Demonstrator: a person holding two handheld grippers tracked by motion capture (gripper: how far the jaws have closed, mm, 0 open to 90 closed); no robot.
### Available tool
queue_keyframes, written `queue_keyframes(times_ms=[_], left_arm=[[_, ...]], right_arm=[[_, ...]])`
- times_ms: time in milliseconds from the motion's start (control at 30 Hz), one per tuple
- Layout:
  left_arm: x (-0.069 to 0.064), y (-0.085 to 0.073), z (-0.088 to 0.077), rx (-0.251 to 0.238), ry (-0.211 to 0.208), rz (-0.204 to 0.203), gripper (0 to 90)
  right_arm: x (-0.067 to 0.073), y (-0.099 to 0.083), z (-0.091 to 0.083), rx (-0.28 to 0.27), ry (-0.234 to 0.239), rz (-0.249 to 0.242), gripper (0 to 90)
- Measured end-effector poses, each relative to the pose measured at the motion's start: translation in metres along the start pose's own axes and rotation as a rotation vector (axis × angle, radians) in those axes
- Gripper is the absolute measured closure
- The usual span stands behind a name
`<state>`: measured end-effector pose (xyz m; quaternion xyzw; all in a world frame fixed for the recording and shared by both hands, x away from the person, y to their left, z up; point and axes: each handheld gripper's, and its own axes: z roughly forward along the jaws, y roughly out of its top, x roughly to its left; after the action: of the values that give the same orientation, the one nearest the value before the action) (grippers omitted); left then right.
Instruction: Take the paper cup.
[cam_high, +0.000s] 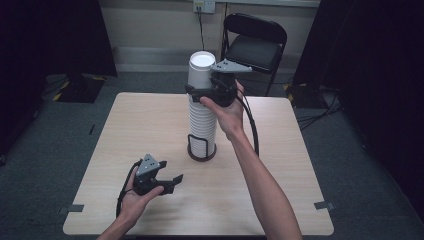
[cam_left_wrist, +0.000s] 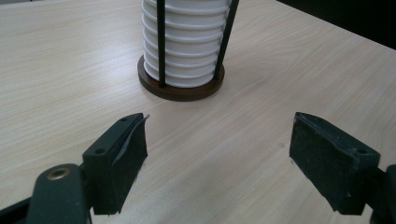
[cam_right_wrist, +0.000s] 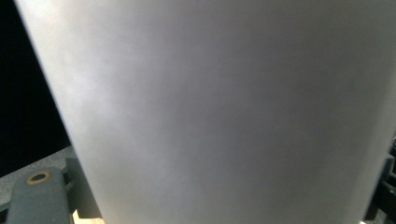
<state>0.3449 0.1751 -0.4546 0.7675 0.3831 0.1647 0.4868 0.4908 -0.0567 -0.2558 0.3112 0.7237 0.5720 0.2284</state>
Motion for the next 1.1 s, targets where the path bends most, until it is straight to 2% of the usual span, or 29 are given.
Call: queue_keyframes(times_ms=[267, 367, 533, 633, 767, 967, 1100], left_arm=[[0.000, 0.000, 0.001, -0.001, -0.003, 0.001, 19.0], [0.000, 0.001, 0.002, -0.001, -0.005, 0.002, 19.0], [0.000, 0.000, 0.002, 0.000, -0.006, 0.002, 19.0], [0.000, 0.000, 0.001, -0.002, -0.005, -0.001, 19.0], [-0.001, 0.000, 0.001, -0.001, -0.005, 0.002, 19.0], [0.000, 0.000, 0.002, 0.001, -0.006, -0.001, 19.0], [-0.001, 0.000, 0.002, -0.001, -0.004, 0.001, 19.0]], right_arm=[[-0.001, 0.003, -0.002, -0.019, -0.013, 0.007, 12.5], [0.000, 0.007, -0.002, -0.030, -0.014, 0.023, 12.6], [0.001, 0.016, -0.006, -0.046, -0.015, 0.015, 12.9], [0.001, 0.021, -0.009, -0.075, -0.012, 0.027, 13.0], [0.001, 0.026, -0.012, -0.092, -0.009, 0.014, 13.0], [0.001, 0.033, -0.018, -0.126, -0.021, 0.019, 13.1], [0.002, 0.037, -0.021, -0.142, -0.016, 0.036, 13.1]])
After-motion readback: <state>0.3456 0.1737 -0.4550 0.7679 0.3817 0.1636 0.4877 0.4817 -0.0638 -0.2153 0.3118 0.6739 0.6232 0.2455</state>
